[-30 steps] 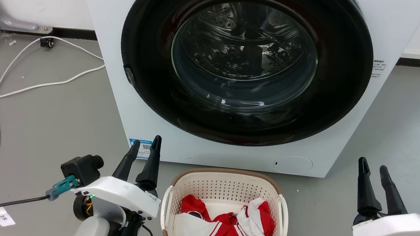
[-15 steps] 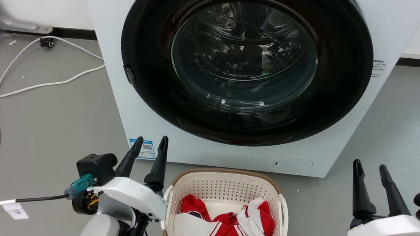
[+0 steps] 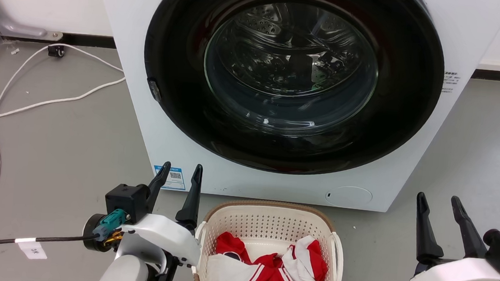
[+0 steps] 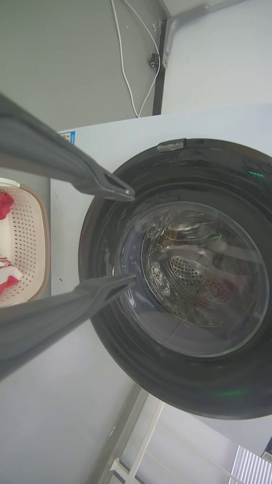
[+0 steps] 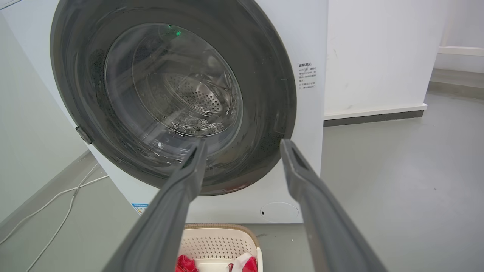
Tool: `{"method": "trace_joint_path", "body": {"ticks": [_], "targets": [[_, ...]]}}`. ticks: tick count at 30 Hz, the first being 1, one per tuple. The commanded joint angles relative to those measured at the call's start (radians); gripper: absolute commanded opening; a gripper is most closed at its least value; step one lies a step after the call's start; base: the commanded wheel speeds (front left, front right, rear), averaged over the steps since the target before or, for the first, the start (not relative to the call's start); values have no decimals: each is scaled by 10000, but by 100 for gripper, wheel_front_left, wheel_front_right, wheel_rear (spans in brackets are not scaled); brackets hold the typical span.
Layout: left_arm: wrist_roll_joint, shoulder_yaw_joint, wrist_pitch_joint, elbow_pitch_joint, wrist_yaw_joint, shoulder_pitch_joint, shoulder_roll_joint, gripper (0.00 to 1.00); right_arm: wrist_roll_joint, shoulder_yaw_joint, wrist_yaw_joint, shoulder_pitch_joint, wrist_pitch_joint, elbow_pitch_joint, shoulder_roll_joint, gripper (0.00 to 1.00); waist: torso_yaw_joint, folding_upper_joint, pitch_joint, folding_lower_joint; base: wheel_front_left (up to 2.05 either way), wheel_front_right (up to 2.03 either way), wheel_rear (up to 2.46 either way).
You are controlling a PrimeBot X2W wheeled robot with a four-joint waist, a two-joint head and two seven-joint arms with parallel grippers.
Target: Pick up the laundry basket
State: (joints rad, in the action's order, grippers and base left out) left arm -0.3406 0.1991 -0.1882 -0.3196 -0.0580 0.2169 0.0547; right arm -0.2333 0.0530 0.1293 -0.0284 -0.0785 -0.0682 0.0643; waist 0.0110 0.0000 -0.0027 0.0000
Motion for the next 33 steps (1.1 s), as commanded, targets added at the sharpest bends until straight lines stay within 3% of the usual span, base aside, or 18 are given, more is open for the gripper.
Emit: {"method": "trace_joint_path", "body": {"ticks": [1, 17, 33], "targets": [[242, 41, -81, 0, 35, 246, 62, 100, 272, -3, 17, 56, -26, 123, -15, 100, 0, 0, -1, 0, 0, 0, 0], [1350, -11, -408, -409, 171, 319, 46, 100, 1165, 138, 19, 203, -114, 219, -118, 100, 37, 0, -14, 0, 0, 0, 0], [2011, -70, -721, -778, 9, 411, -25, 100, 1555, 214, 12, 231, -339, 21, -146, 100, 9, 0, -31, 0, 0, 0, 0]]}}
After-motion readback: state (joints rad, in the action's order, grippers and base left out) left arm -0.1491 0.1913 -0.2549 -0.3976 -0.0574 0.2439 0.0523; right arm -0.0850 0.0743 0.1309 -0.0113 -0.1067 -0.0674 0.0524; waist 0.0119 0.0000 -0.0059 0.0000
